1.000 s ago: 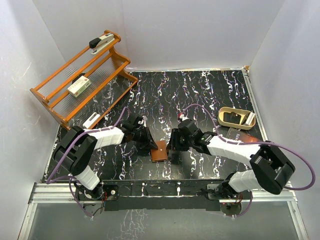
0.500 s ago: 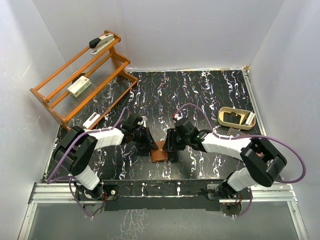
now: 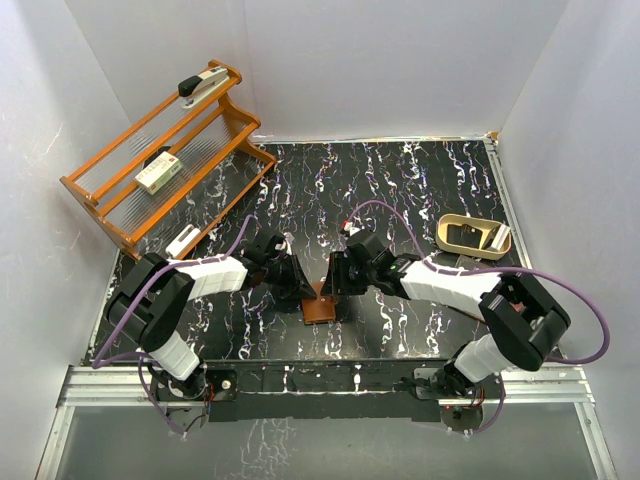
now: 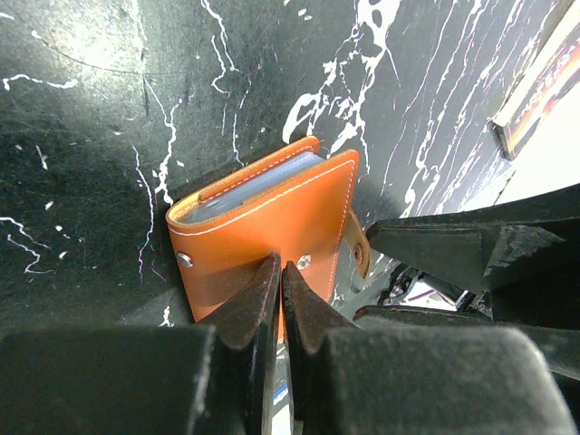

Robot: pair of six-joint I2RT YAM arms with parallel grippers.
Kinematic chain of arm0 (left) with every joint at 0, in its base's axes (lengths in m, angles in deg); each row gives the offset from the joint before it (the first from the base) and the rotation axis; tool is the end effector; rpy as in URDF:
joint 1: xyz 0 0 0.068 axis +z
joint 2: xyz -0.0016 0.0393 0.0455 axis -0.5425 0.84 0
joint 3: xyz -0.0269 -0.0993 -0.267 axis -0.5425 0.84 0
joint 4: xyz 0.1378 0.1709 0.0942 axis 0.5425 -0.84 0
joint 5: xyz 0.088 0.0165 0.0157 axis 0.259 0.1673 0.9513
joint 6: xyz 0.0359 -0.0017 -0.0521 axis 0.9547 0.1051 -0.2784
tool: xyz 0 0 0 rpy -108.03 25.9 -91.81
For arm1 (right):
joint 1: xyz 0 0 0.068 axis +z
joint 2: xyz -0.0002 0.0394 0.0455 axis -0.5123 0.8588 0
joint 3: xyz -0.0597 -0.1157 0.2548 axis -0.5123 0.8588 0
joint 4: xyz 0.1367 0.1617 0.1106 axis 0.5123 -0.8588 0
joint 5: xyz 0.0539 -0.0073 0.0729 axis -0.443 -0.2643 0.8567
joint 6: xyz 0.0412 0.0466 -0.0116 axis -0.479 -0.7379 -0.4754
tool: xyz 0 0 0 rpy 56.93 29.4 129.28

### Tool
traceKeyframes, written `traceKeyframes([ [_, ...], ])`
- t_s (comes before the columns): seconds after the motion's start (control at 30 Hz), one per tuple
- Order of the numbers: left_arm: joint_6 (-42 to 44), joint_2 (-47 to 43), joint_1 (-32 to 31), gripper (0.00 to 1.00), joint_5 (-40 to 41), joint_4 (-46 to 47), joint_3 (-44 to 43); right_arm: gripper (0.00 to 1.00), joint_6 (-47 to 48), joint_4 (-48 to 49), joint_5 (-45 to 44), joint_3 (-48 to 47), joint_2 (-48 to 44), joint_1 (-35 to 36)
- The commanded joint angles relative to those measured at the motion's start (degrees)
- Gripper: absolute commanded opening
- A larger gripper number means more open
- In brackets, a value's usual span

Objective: Put the credit cards into the card holder
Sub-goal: Close the card holder at the center of the board.

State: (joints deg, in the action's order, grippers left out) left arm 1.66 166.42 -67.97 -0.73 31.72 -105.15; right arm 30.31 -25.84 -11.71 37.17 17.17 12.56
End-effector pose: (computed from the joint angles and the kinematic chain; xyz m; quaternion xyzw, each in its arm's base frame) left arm 0.2280 -0.1866 0.1667 -0.0629 0.9094 -0.3974 0.1056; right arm 0.1940 0.1964 0.1993 -0.0700 0.9306 0.2972 0.2018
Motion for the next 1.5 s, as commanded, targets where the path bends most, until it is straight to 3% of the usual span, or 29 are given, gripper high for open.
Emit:
traceKeyframes([
  [0.0,0.6,-1.2,-0.5,0.05,2.4,-3.3,1.5,0.41,-0.6,2.6,1.1,-0.9,0.5,-0.1],
  [0.63,-0.2,-1.6,-0.5,0.05,2.5,-3.0,2.0,0.40,-3.0,4.1,2.5,0.0,2.6,0.3],
  [1.47,-1.7,-1.5,-0.6,0.05,1.7,-1.5,3.2,0.22,-6.1,3.6,0.5,1.6,3.0,2.0],
])
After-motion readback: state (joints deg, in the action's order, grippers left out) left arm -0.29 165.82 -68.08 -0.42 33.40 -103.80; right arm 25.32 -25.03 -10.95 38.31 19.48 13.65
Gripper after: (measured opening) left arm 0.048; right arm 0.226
